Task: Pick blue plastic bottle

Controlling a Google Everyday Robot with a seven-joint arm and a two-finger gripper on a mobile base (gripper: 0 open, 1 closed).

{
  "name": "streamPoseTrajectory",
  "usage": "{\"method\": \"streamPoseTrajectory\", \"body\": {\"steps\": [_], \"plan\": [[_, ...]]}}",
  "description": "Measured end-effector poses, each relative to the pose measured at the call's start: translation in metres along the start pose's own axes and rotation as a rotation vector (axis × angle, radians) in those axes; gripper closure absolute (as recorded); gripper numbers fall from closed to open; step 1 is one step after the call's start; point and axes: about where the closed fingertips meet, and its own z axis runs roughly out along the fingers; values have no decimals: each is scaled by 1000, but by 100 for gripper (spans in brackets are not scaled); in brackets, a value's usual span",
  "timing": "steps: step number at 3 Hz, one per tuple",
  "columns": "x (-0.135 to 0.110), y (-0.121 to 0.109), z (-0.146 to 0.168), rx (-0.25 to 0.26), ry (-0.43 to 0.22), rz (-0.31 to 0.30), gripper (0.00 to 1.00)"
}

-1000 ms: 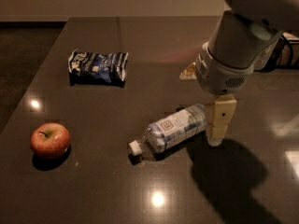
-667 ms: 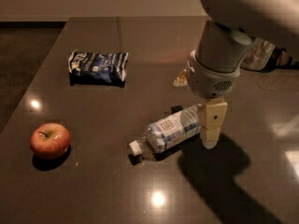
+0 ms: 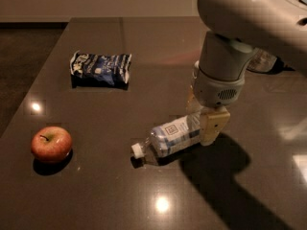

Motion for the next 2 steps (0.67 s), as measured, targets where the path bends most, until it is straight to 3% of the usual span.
{"method": "streamPoseTrajectory", "body": {"steps": [1, 2], "plan": [[8, 0, -6, 6, 2, 52, 61], [22, -5, -31, 43, -51, 138, 83]]}}
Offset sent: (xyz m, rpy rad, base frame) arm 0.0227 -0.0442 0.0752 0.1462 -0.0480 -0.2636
